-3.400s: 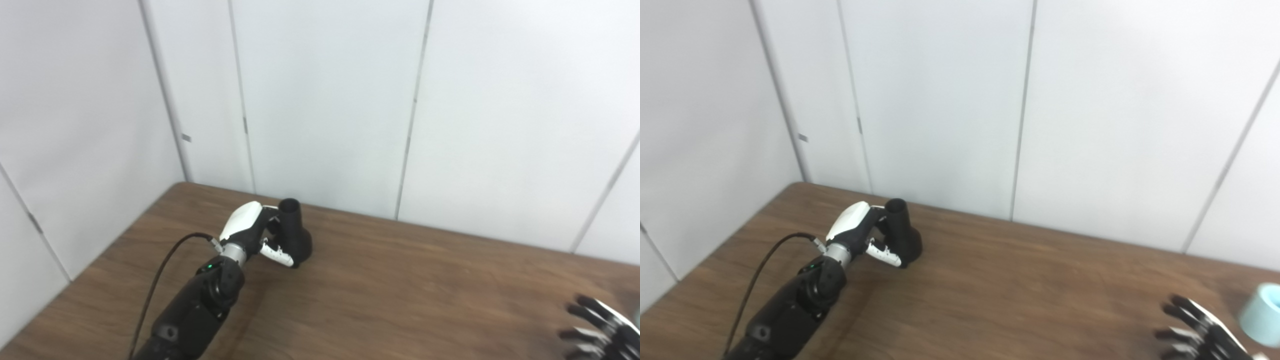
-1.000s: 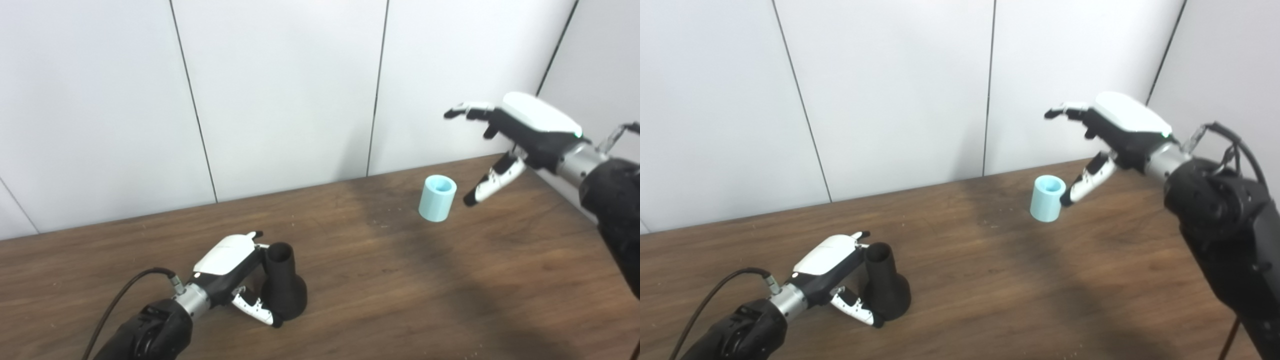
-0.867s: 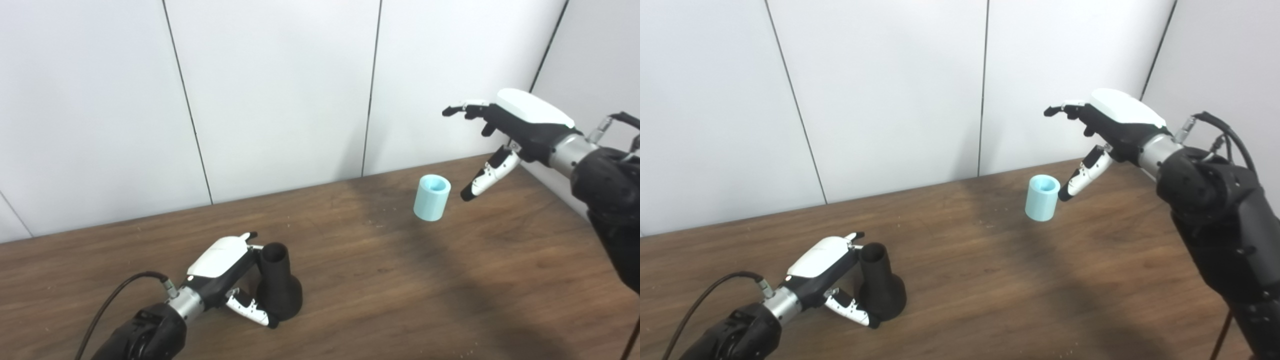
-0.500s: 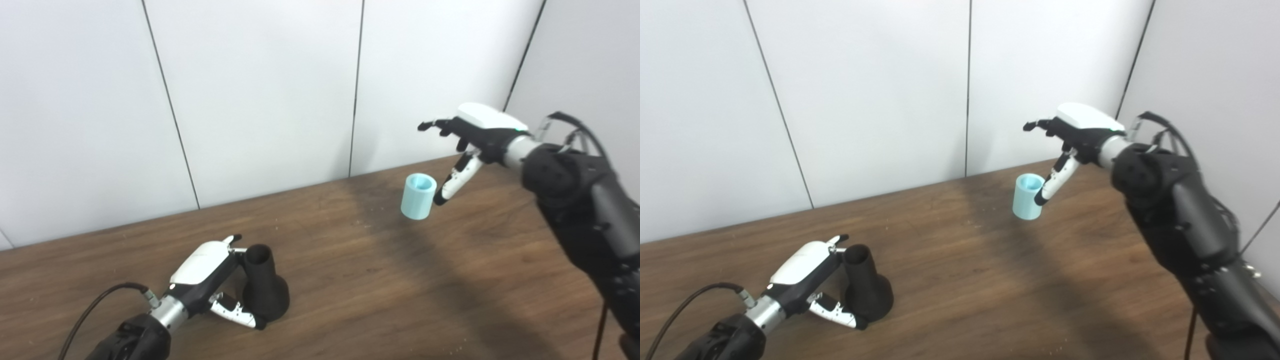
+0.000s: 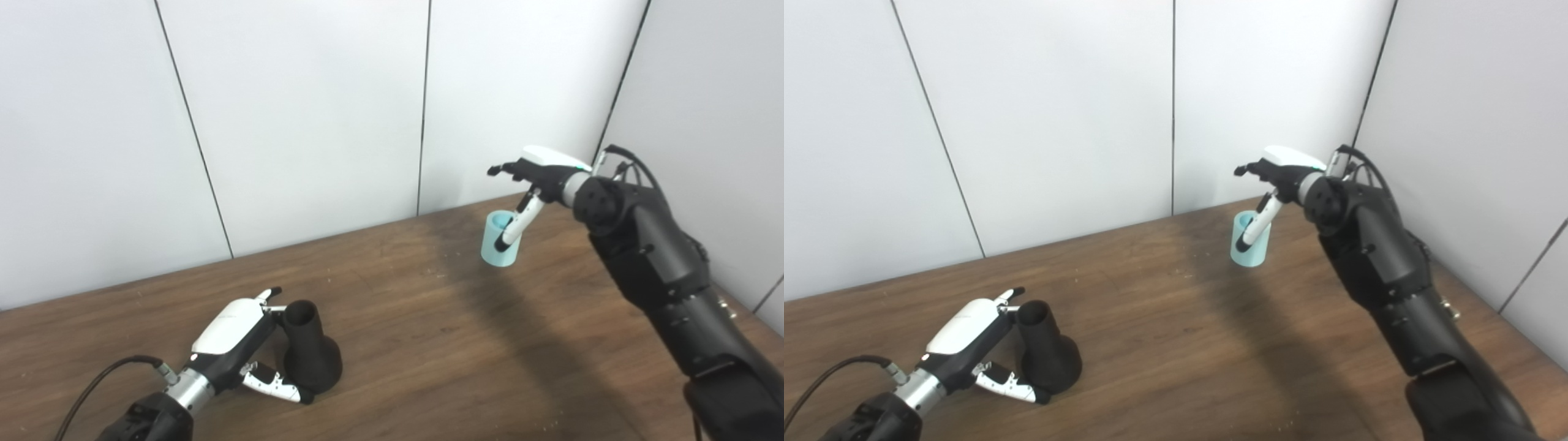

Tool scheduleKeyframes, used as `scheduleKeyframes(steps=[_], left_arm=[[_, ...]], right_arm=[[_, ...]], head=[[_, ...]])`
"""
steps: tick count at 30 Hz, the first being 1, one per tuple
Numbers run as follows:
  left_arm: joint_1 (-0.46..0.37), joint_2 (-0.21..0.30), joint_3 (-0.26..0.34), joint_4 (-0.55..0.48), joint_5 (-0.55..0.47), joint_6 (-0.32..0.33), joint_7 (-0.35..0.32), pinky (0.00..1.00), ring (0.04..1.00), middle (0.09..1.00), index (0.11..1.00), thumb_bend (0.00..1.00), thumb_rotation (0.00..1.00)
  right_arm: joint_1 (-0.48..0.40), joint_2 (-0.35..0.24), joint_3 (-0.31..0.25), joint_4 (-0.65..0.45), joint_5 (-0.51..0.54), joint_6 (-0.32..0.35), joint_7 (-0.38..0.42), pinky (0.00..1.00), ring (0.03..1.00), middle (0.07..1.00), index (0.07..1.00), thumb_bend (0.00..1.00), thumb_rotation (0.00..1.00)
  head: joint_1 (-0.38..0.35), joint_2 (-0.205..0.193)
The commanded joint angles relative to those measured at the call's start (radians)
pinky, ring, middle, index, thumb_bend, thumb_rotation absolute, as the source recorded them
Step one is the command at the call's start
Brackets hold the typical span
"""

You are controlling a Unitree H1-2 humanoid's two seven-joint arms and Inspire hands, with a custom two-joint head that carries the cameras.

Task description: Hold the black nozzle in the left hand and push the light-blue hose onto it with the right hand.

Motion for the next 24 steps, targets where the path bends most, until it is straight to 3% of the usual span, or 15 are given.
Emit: scheduleKeyframes(steps=[1, 16, 24], left_arm=[[0.060, 0.086, -0.031, 0.074, 0.095, 0.063, -0.082, 1.00, 0.583, 0.451, 0.493, 0.53, 0.00], [0.051, 0.099, -0.034, 0.063, 0.088, 0.060, -0.104, 1.00, 0.603, 0.460, 0.491, 0.53, 0.00], [0.061, 0.109, -0.032, 0.041, 0.096, 0.067, -0.109, 1.00, 0.612, 0.454, 0.495, 0.53, 0.00]], right_arm=[[-0.066, -0.041, -0.016, 0.006, -0.014, 0.001, -0.047, 0.75, 0.911, 0.961, 0.903, 0.94, 0.19], [-0.088, -0.025, 0.033, 0.083, -0.006, -0.004, -0.126, 0.74, 0.908, 0.946, 0.898, 0.95, 0.19], [-0.098, -0.027, 0.084, 0.153, 0.039, -0.037, -0.200, 0.72, 0.870, 0.895, 0.868, 0.93, 0.12]], head=[[-0.001, 0.001], [-0.006, -0.004], [0.002, -0.003]])
